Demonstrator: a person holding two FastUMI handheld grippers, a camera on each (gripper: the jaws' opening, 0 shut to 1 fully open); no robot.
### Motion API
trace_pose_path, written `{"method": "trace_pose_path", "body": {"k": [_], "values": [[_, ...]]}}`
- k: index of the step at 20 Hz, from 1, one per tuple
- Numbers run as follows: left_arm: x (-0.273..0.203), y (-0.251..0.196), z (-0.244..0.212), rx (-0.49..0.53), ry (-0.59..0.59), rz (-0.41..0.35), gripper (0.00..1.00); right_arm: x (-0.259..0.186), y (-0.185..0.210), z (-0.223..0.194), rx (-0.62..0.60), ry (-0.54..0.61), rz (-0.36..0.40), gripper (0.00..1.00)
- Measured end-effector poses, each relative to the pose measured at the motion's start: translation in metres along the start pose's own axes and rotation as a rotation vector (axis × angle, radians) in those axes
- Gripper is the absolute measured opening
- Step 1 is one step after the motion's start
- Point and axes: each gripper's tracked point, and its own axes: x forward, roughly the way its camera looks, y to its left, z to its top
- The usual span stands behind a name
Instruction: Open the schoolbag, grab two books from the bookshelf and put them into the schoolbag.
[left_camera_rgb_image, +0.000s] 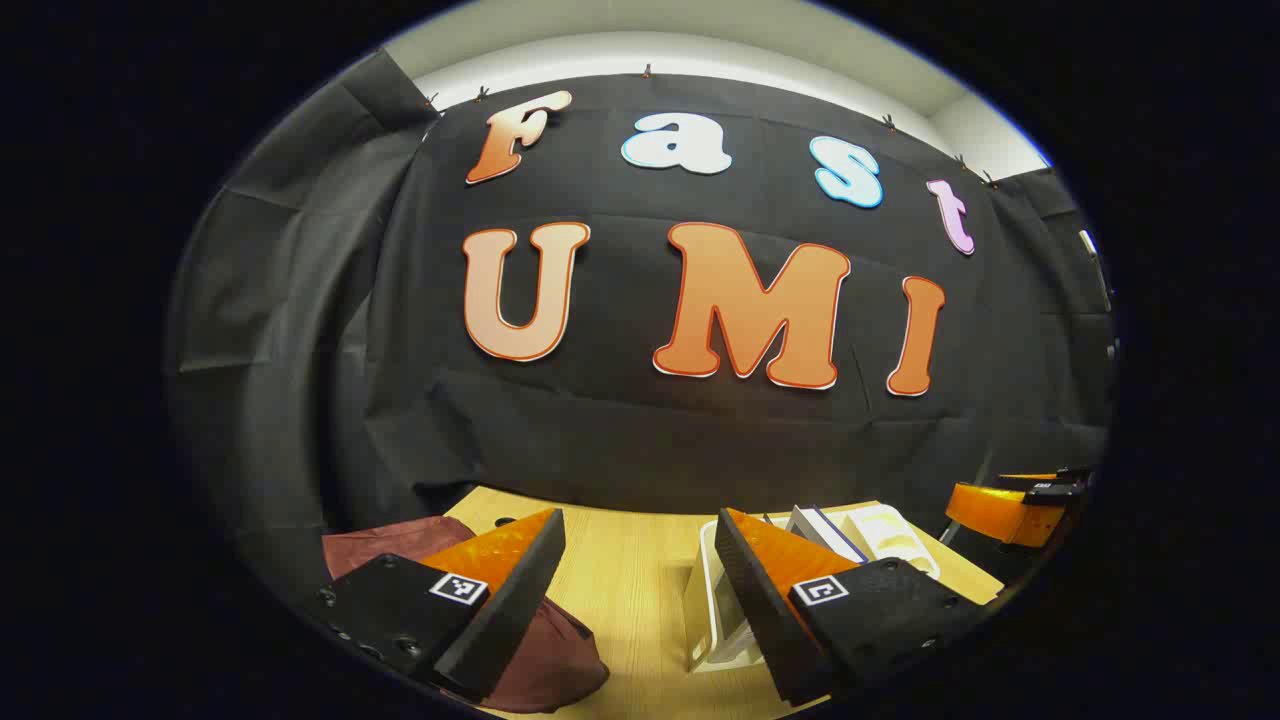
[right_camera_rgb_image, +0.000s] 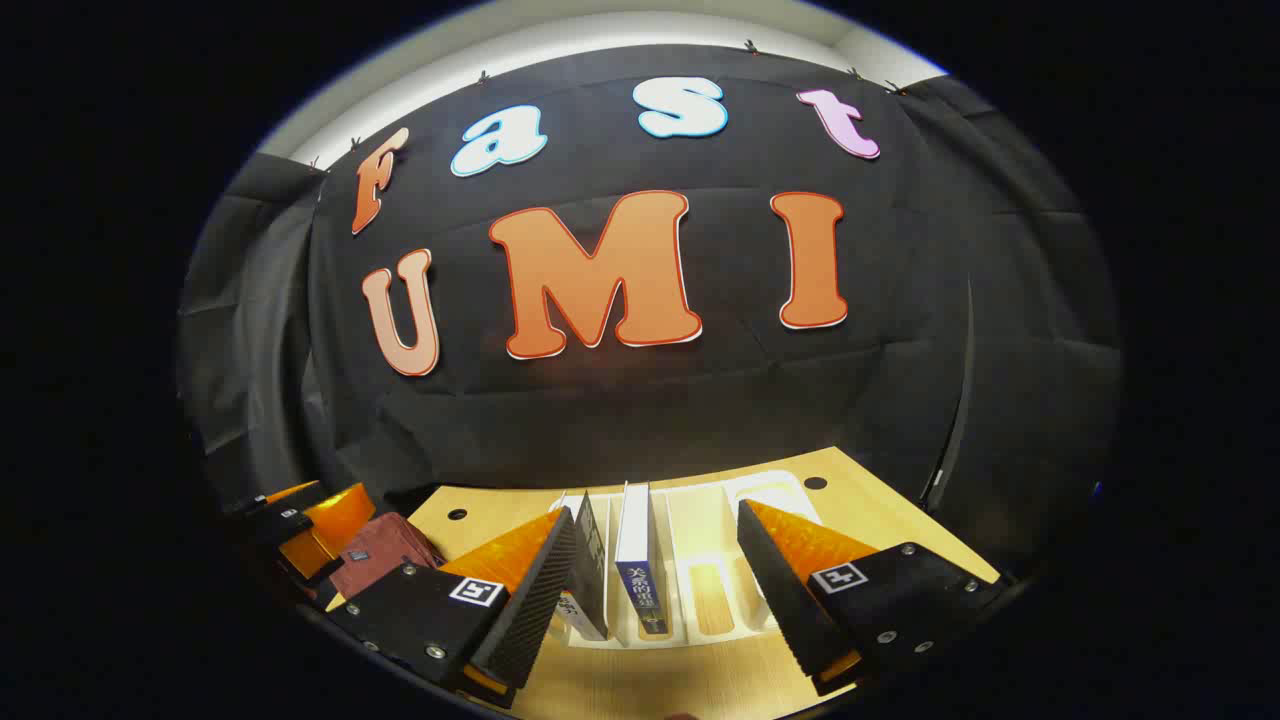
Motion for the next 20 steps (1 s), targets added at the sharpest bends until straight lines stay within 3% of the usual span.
{"method": "trace_pose_path", "body": {"k": [10, 20], "values": [[0.01, -0.01, -0.004, -0.008, 0.018, -0.028, 0.95, 0.001, -0.017, -0.001, 0.006, 0.01, -0.023, 0.96], [0.01, -0.004, -0.006, 0.003, 0.023, -0.006, 0.95, 0.005, -0.017, -0.008, 0.007, 0.031, -0.022, 0.96]]}}
